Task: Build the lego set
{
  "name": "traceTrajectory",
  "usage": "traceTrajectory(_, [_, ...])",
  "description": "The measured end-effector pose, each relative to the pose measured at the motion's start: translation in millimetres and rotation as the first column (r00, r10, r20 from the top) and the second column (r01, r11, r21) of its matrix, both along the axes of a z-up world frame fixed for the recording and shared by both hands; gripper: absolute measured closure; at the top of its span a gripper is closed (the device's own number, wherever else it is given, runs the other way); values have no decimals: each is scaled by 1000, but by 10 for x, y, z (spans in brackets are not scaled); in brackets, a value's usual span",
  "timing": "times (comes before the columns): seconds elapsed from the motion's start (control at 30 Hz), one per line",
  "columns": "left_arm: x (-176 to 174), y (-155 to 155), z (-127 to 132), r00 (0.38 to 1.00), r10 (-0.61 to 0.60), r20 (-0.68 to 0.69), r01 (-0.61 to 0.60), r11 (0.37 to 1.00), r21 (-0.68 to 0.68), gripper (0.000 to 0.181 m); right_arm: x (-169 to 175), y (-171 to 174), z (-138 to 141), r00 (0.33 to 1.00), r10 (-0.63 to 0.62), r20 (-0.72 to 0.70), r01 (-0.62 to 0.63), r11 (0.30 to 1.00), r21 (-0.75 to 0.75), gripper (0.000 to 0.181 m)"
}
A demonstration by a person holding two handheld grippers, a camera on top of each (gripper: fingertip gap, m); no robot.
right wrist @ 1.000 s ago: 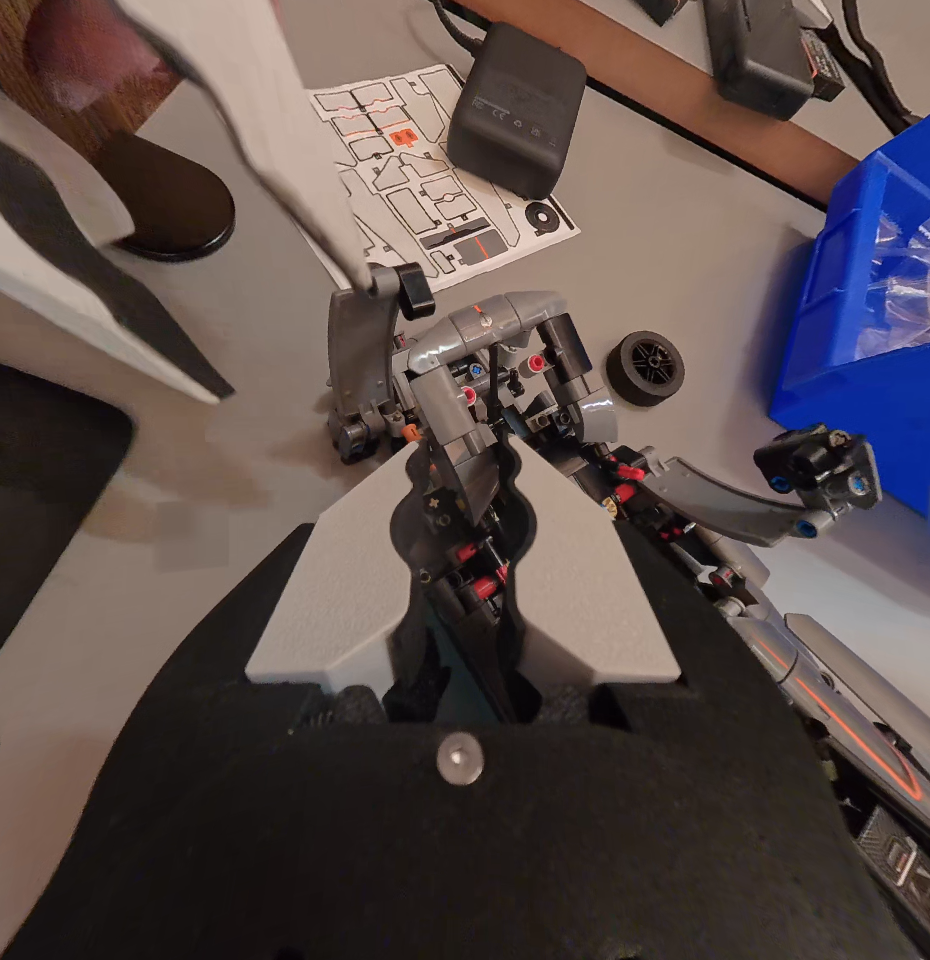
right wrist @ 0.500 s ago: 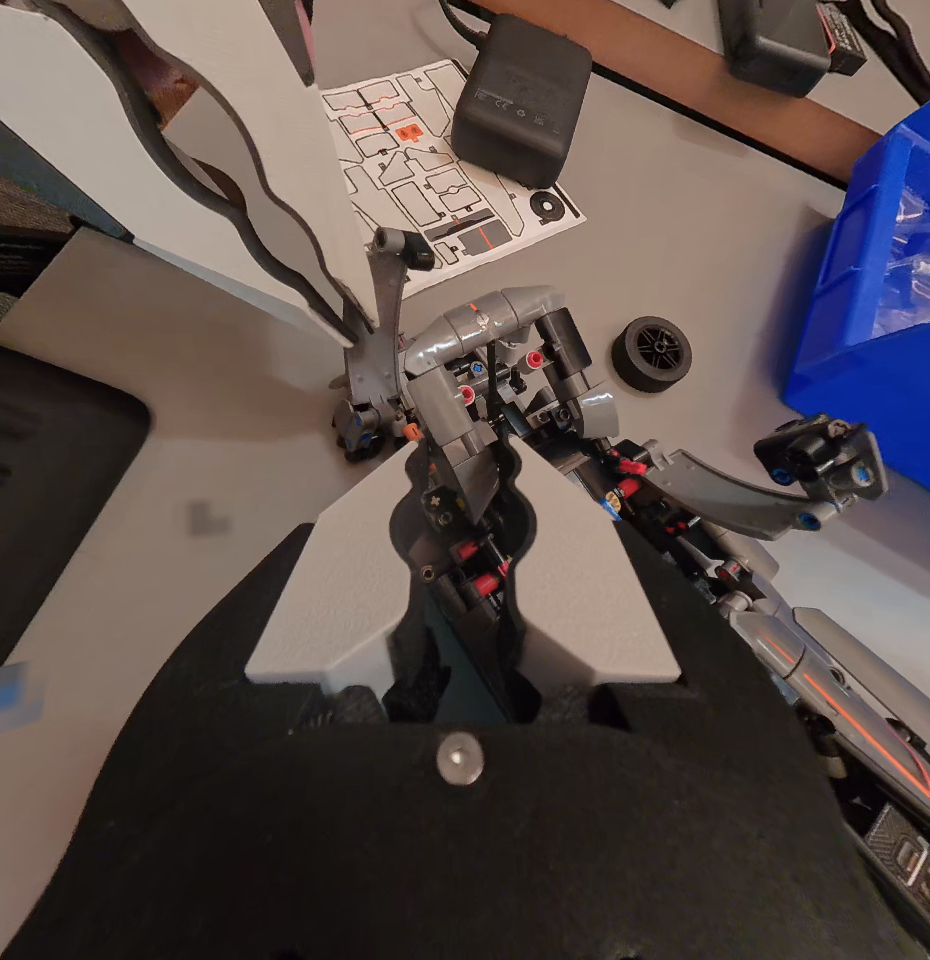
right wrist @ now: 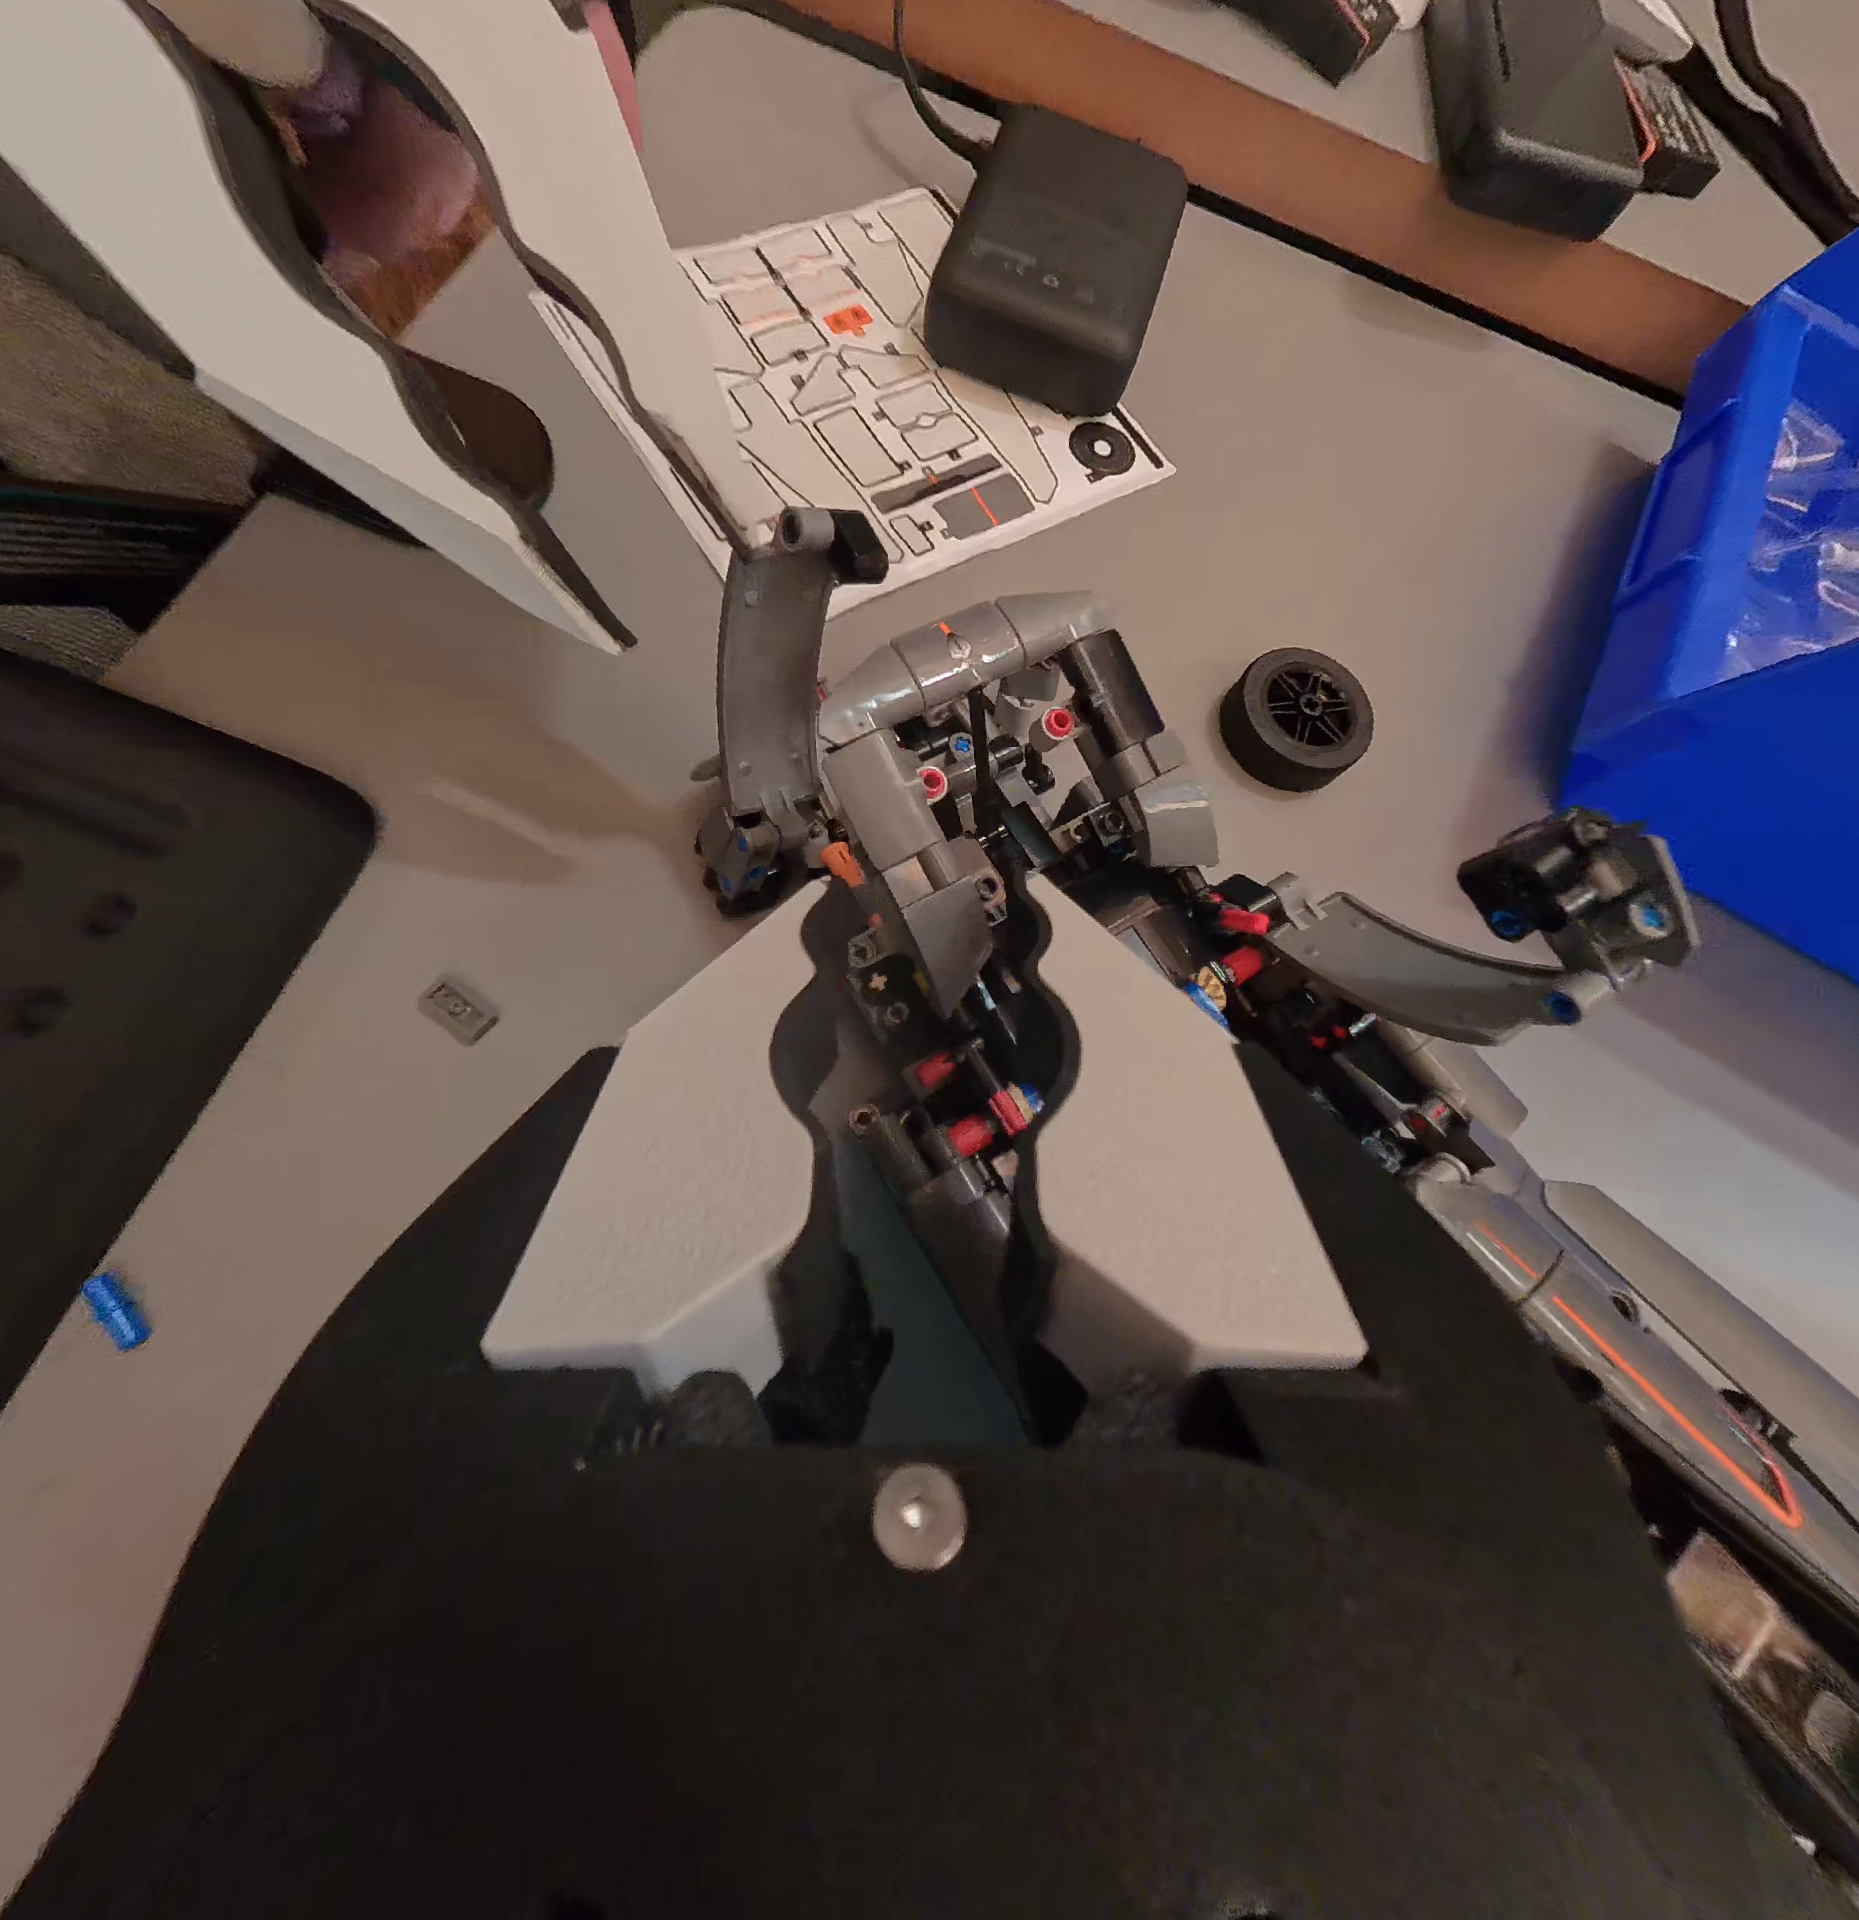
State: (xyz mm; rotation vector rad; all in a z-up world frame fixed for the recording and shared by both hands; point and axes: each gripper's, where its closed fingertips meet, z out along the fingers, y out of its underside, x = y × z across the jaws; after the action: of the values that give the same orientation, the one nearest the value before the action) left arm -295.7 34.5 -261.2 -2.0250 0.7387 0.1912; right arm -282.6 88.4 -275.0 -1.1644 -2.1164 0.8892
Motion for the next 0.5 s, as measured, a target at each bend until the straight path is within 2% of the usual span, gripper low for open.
traceTrajectory(0.1, [-80, -69, -20, 996, 1, 93, -1, 1000, -8, 157, 103, -15, 94, 999, 54, -1, -54, 998, -25, 150])
traceTrajectory(0.23, [-102, -72, -22, 984, -31, 174, 34, 999, -11, 149, 250, -91, 180, 991, 130, 19, -130, 991, 13, 148])
traceTrajectory(0.33, [-82, -101, 89, 955, -88, 282, 82, 996, 34, 145, 306, -173, 122, 983, 175, 58, -178, 982, 64, 149])
traceTrajectory(0.4, [-180, -122, 143, 937, -71, 342, 58, 997, 47, 146, 317, -165, 31, 980, 173, 97, -183, 977, 110, 149])
traceTrajectory(0.5, [-284, -133, 57, 953, -32, 303, 32, 999, 6, 147, 256, -112, -16, 986, 143, 90, -155, 977, 145, 151])
